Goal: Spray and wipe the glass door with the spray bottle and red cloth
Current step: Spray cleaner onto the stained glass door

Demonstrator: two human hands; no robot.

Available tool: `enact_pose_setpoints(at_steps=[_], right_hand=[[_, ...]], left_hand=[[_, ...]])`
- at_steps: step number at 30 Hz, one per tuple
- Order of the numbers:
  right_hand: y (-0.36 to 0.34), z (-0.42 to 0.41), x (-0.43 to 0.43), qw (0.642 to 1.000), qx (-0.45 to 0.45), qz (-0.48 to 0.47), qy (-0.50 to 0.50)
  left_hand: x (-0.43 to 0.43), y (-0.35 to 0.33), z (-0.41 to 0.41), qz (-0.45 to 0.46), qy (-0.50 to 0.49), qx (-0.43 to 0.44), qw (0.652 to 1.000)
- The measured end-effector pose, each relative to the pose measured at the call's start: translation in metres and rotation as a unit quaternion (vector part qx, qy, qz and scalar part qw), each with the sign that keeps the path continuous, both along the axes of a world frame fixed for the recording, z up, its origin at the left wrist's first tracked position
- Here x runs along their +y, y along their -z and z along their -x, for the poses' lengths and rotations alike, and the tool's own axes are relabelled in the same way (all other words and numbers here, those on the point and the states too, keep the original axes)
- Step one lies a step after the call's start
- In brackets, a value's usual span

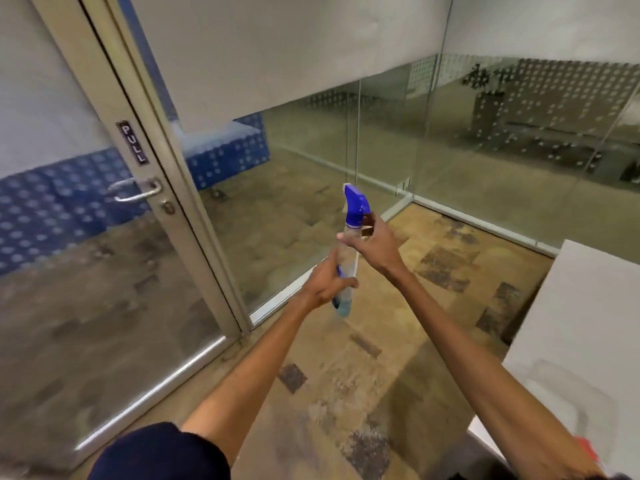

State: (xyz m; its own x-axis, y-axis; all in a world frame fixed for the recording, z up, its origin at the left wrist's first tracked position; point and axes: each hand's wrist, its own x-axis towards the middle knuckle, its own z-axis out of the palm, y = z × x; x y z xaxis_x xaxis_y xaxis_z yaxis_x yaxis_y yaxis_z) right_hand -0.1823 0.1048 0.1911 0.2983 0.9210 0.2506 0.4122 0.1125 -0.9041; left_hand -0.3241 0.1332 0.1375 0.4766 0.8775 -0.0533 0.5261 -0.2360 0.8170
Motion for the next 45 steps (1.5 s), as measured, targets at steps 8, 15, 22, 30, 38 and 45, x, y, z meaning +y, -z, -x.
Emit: enact_pose_setpoints(at_steps=[8, 15, 22, 30, 38, 45], right_hand=[[-0.021, 0.154, 0.036, 0.990, 0.000, -0.043, -0.133], [-0.034, 0.266, 0.058, 0.972, -0.002, -0.086, -0.220], [-0.044, 0.361, 0.076, 0.951, 0.030, -0.105, -0.289], [-0.059, 0.463, 0.111, 0.912, 0.063, -0.061, -0.402], [-0.084, 0.559, 0.166, 0.887, 0.092, -0.082, -0.445], [-0.127, 0.628, 0.214, 0.863, 0.077, -0.115, -0.486]], left_hand=[[-0.003, -0.018, 0.153, -0.020, -0.112, -0.041, 0.993], [-0.011, -0.027, 0.274, -0.048, -0.184, -0.070, 0.979], [-0.015, -0.037, 0.378, -0.061, -0.247, -0.090, 0.963], [-0.006, -0.042, 0.467, -0.098, -0.322, -0.116, 0.934], [0.026, -0.080, 0.551, -0.092, -0.324, -0.127, 0.933], [0.078, -0.118, 0.614, -0.125, -0.372, -0.126, 0.911]])
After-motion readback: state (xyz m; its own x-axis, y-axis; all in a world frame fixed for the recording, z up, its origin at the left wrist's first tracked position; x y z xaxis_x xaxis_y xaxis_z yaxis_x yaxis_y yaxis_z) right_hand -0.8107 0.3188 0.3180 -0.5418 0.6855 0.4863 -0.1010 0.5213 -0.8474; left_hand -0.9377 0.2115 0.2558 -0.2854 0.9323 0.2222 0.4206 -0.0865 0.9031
